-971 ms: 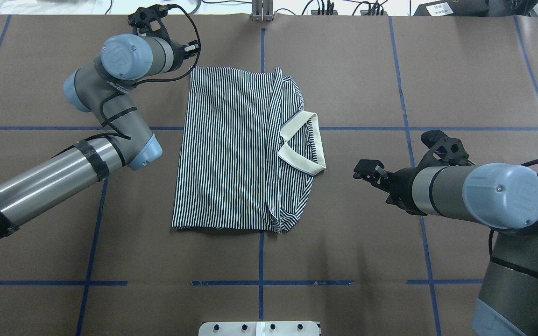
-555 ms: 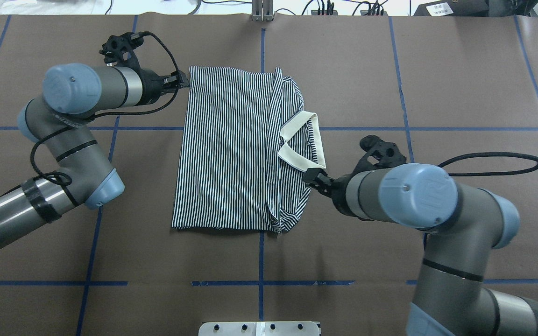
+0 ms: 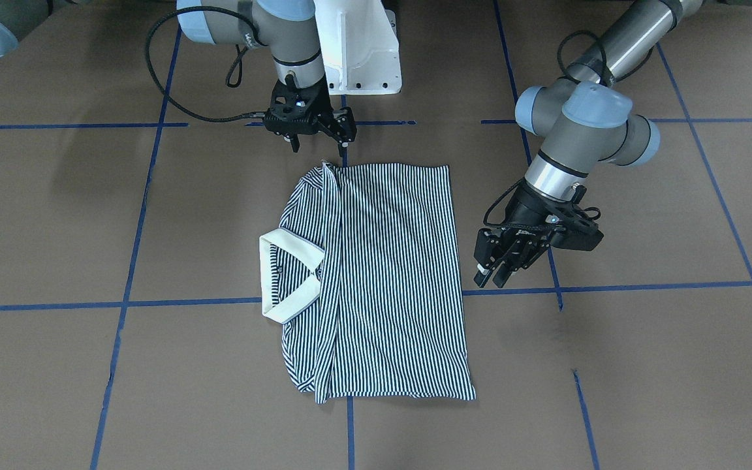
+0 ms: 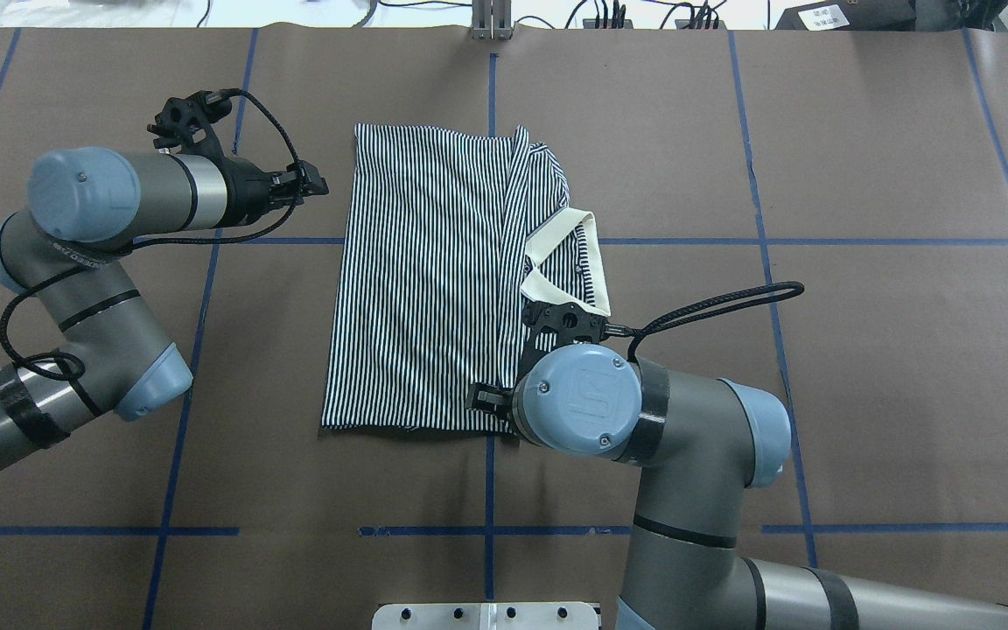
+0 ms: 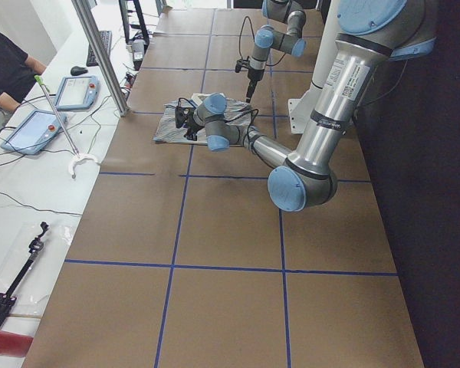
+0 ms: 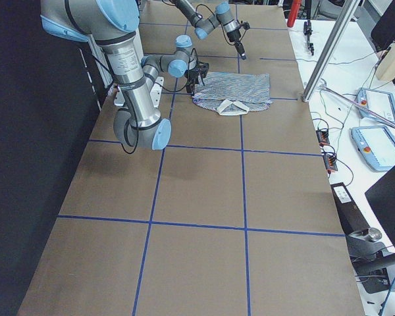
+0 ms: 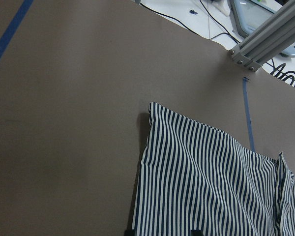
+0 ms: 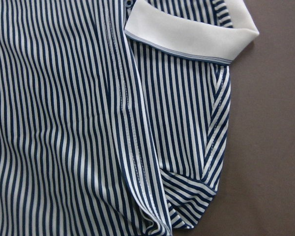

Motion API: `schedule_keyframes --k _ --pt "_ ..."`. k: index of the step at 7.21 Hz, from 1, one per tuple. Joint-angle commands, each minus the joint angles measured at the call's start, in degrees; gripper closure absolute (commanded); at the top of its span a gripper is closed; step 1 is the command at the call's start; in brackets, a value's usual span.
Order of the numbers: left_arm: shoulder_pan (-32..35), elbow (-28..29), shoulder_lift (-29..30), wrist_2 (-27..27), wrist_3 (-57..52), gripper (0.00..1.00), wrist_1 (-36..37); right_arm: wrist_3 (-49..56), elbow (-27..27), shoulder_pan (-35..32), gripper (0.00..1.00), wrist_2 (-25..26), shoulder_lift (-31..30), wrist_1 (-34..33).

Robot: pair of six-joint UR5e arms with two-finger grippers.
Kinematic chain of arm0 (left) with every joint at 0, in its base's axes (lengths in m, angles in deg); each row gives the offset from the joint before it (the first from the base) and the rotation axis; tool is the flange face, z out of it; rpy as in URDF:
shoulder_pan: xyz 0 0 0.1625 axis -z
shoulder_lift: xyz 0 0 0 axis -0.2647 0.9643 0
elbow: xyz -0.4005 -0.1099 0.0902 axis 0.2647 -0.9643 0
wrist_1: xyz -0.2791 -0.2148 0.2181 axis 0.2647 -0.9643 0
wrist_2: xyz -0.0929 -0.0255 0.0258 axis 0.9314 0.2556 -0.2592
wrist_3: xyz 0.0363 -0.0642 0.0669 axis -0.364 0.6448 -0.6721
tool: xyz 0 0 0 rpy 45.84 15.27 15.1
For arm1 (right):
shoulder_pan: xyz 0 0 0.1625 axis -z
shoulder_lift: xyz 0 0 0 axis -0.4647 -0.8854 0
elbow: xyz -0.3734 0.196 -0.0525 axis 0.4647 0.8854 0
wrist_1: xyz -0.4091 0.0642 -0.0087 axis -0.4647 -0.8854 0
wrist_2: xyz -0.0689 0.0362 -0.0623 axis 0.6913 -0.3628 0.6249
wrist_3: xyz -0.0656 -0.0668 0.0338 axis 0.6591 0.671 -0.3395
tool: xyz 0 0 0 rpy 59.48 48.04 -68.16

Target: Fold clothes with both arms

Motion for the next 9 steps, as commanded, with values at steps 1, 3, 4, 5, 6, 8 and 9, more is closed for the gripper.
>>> schedule_keyframes --k 1,3,4,5,6,8,9 --pt "0.0 -0.2 -0.2 0.0 0.1 0.51 0.1 5.2 6.6 0.2 0.0 0.0 4.4 -1.7" --pt "0.0 -0.2 -0.2 0.0 0.1 0.51 0.0 7.0 6.0 0.3 0.0 -0.4 2.1 -1.8" --pt "0.0 -0.2 -0.2 0.1 0.1 0.51 0.1 7.8 5.0 0.2 0.0 -0.4 0.2 -1.8" --pt "0.0 -0.2 -0.2 0.0 0.1 0.51 0.1 9.6 2.6 0.1 0.0 -0.5 -2.4 -1.8" --pt "0.0 -0.2 -0.2 0.0 0.1 0.51 0.1 12.7 -0.4 -0.6 0.0 -0.5 -5.8 -1.9" --pt "0.0 -0.2 -0.2 0.0 0.1 0.5 0.1 16.1 -3.0 -1.5 0.0 -0.4 -10.9 -1.6" --pt "0.0 -0.2 -0.2 0.1 0.1 0.5 0.0 16.2 -3.0 -1.5 0.0 -0.3 -9.8 -1.7"
